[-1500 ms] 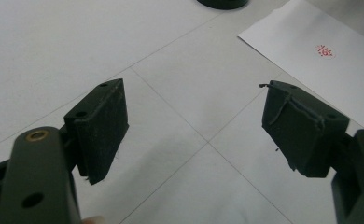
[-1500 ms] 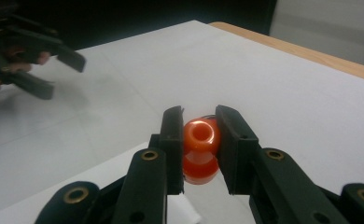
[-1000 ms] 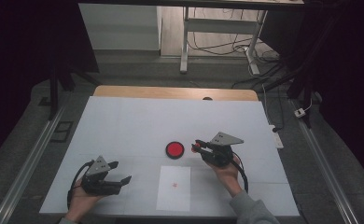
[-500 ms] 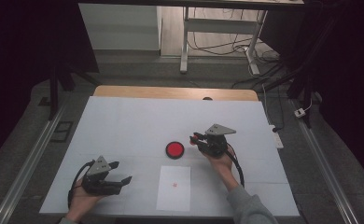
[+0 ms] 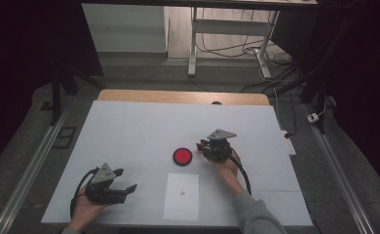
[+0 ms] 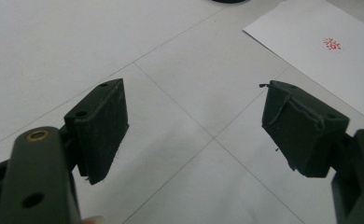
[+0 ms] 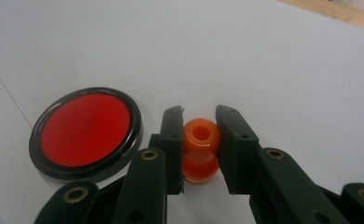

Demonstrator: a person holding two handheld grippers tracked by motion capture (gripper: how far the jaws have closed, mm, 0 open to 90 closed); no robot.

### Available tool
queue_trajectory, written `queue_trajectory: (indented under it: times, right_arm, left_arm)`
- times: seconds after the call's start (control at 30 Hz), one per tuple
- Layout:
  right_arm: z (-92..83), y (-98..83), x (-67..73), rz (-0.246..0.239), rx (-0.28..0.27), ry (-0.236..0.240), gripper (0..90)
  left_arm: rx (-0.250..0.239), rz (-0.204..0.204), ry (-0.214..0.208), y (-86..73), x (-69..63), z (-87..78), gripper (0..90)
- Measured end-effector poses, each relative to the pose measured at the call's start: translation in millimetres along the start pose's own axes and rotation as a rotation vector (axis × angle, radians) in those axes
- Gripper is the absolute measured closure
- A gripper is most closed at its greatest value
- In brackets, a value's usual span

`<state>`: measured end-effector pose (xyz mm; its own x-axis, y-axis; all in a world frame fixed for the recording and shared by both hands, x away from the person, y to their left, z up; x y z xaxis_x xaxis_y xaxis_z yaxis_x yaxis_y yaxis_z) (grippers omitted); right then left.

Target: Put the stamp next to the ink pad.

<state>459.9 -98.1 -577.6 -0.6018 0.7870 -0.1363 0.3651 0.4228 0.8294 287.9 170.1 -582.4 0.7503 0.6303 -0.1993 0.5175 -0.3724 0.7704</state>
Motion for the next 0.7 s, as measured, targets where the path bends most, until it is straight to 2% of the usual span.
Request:
queue_trajectory:
  times: [0.23, 0.3, 0.37, 0.47, 0.5, 0.7]
  right_arm:
    - [0.8, -2.7, 1.6, -0.021, 0.011, -0.01, 70.3]
    - [0.0, -2.5, 0.9, -0.02, 0.011, -0.011, 60.8]
    - [-2.8, 0.9, 0.4, 0.009, -0.009, -0.002, 52.9]
    - [-10.2, 5.6, 0.3, 0.03, -0.039, 0.009, 46.5]
    - [-13.8, 5.8, -0.2, 0.022, -0.036, 0.009, 45.6]
    - [-39.6, 7.7, -1.6, 0.026, -0.072, 0.028, 44.8]
  left_arm:
    - [-0.001, -0.003, 0.002, -0.5, 0.9, -0.7, 22.5]
    - [-0.001, -0.001, 0.001, -0.2, 0.8, -0.7, 22.5]
    - [-0.002, -0.003, 0.0, -0.1, 0.8, -0.9, 22.5]
    - [-0.006, -0.005, 0.001, -0.2, 1.5, -1.4, 22.5]
    - [-0.006, -0.006, 0.002, -0.3, 1.8, -1.8, 22.5]
    - [-0.01, -0.007, 0.0, -0.3, 2.8, -2.5, 22.5]
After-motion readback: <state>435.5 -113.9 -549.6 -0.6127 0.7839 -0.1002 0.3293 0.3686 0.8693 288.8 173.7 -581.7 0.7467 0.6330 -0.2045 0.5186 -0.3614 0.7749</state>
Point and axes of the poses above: each handheld gripper's, and its own axes: z roughly forward along the jaws, y roughly out of its top, x roughly to its left, the point moved 9 cm from there along z, roughly forward along the jaws, and after that the axes turned 12 degrees about -y, right-handed, at the moved point
